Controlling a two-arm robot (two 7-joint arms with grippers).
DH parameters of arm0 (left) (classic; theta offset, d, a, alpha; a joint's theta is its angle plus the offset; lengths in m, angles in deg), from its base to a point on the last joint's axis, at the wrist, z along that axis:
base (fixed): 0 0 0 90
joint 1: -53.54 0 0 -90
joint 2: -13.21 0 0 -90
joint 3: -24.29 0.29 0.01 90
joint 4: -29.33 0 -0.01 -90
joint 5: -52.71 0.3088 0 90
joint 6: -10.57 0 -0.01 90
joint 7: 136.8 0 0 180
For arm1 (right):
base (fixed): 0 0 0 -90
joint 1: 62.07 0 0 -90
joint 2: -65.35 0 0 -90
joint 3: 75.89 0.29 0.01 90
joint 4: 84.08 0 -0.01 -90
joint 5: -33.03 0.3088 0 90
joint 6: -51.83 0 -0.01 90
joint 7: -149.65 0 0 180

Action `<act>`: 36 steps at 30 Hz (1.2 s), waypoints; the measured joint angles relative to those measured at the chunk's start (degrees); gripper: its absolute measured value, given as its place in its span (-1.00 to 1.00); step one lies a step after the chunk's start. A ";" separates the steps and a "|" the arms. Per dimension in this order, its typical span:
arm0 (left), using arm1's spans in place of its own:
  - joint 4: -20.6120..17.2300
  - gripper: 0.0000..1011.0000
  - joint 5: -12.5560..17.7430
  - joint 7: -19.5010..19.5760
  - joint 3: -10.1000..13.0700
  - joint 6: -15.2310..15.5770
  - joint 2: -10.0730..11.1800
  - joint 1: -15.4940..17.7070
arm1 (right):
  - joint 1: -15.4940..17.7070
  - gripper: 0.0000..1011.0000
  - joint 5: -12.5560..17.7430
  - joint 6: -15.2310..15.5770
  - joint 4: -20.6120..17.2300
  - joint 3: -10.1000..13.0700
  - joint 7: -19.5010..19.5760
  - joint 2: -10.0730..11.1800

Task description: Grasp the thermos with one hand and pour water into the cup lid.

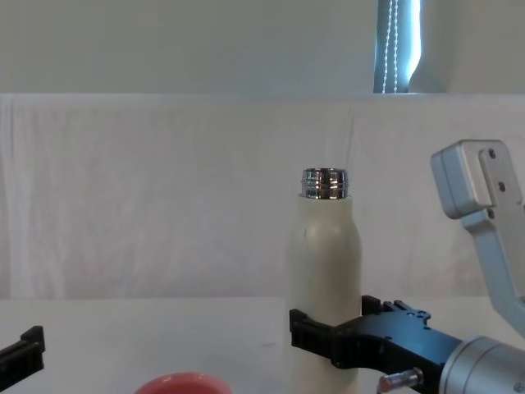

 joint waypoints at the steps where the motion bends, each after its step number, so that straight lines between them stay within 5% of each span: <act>1: 0.00 0.98 0.00 0.00 0.00 0.00 0.00 0.00 | 0.34 0.98 -0.03 -0.04 -0.47 0.07 0.02 0.17; 15: 0.00 0.98 0.00 0.00 0.00 0.00 0.00 0.00 | 4.40 0.98 -1.18 -0.87 -4.57 0.94 1.33 1.59; 36: 0.00 0.98 0.00 0.00 0.00 0.00 0.00 0.00 | 11.15 0.98 -7.27 -2.33 -10.11 2.03 4.90 1.79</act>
